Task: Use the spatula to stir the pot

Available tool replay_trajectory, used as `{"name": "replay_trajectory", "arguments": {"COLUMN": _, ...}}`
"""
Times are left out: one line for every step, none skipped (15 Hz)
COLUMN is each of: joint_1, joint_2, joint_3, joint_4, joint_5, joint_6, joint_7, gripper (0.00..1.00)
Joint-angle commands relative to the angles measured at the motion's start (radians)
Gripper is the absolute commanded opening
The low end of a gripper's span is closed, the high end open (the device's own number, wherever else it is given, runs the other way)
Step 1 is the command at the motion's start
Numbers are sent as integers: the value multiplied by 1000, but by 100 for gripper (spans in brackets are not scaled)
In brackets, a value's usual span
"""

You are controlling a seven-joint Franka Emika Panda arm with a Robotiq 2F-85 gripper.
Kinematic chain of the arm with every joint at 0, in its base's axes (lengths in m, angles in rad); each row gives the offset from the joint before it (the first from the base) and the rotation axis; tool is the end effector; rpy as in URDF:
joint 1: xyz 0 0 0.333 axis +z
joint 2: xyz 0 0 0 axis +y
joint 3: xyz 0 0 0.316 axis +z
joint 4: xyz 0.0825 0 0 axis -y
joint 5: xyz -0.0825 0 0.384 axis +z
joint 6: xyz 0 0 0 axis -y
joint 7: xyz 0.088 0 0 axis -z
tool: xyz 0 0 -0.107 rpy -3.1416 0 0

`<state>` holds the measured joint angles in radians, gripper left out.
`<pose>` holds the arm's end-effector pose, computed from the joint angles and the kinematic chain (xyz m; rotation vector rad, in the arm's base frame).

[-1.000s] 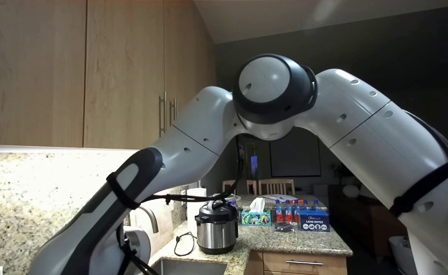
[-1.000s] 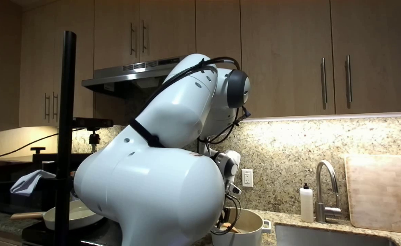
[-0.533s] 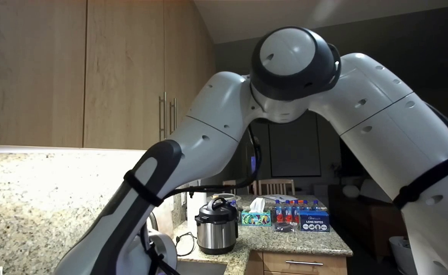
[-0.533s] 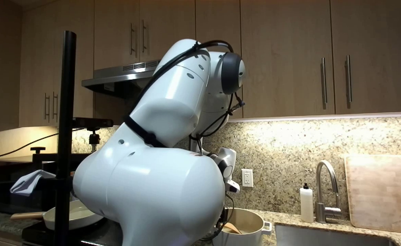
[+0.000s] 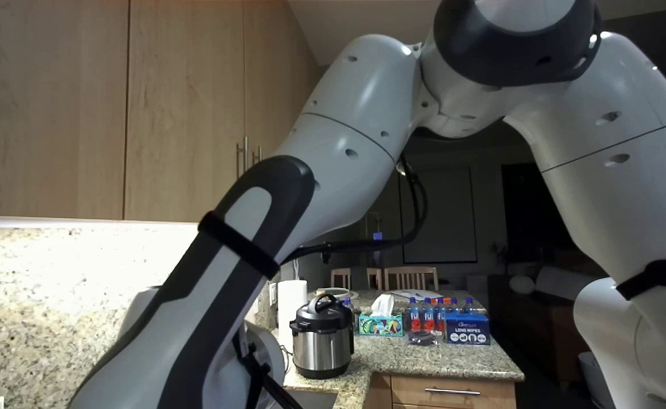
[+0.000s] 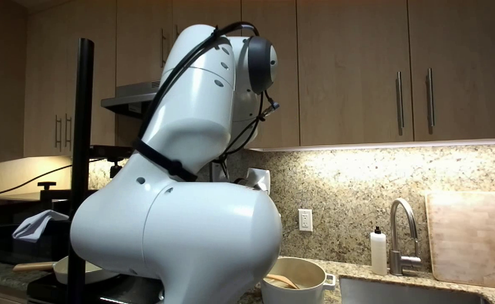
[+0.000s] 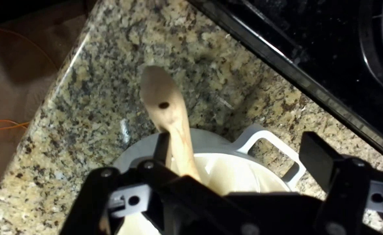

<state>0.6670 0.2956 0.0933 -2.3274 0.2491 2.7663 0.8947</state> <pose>0.3939 0.3611 0.2251 -2.8979 0.5362 0.0054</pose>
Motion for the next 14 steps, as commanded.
{"name": "replay_trajectory", "arguments": {"joint_1": 49, "joint_2": -22, "joint_3": -3, "joint_4": -44, "joint_5": -39, "joint_6": 87, "joint_7": 268, "gripper": 100}}
{"name": "replay_trajectory", "arguments": {"joint_1": 65, "joint_2": -18, "joint_3": -11, "joint_4": -44, "joint_5": -46, "joint_6": 111, "joint_7": 333, "gripper": 100}}
{"name": "replay_trajectory", "arguments": {"joint_1": 72, "joint_2": -17, "joint_3": -13, "joint_4": -51, "joint_5": -51, "joint_6": 138, "joint_7": 394, "gripper": 100}}
{"name": "replay_trajectory", "arguments": {"joint_1": 81, "joint_2": -17, "joint_3": -21, "joint_4": -58, "joint_5": -59, "joint_6": 163, "joint_7": 459, "gripper": 100}}
{"name": "replay_trajectory", "arguments": {"joint_1": 93, "joint_2": -20, "joint_3": -31, "joint_4": -68, "joint_5": -68, "joint_6": 190, "joint_7": 519, "gripper": 100}}
{"name": "replay_trajectory", "arguments": {"joint_1": 108, "joint_2": -21, "joint_3": -45, "joint_4": -75, "joint_5": -80, "joint_6": 213, "joint_7": 584, "gripper": 100}}
{"name": "replay_trajectory", "arguments": {"joint_1": 130, "joint_2": -23, "joint_3": -66, "joint_4": -80, "joint_5": -98, "joint_6": 231, "joint_7": 656, "gripper": 100}}
{"name": "replay_trajectory", "arguments": {"joint_1": 185, "joint_2": -23, "joint_3": -118, "joint_4": -82, "joint_5": -96, "joint_6": 243, "joint_7": 716, "gripper": 100}}
{"name": "replay_trajectory", "arguments": {"joint_1": 223, "joint_2": -23, "joint_3": -156, "joint_4": -81, "joint_5": -114, "joint_6": 245, "joint_7": 793, "gripper": 100}}
{"name": "replay_trajectory", "arguments": {"joint_1": 276, "joint_2": -22, "joint_3": -207, "joint_4": -80, "joint_5": -123, "joint_6": 246, "joint_7": 861, "gripper": 100}}
{"name": "replay_trajectory", "arguments": {"joint_1": 318, "joint_2": -19, "joint_3": -247, "joint_4": -76, "joint_5": -130, "joint_6": 242, "joint_7": 932, "gripper": 100}}
{"name": "replay_trajectory", "arguments": {"joint_1": 353, "joint_2": -14, "joint_3": -280, "joint_4": -64, "joint_5": -140, "joint_6": 223, "joint_7": 999, "gripper": 100}}
{"name": "replay_trajectory", "arguments": {"joint_1": 383, "joint_2": -12, "joint_3": -303, "joint_4": -56, "joint_5": -140, "joint_6": 209, "joint_7": 1037, "gripper": 100}}
{"name": "replay_trajectory", "arguments": {"joint_1": 405, "joint_2": -7, "joint_3": -318, "joint_4": -45, "joint_5": -135, "joint_6": 200, "joint_7": 1068, "gripper": 100}}
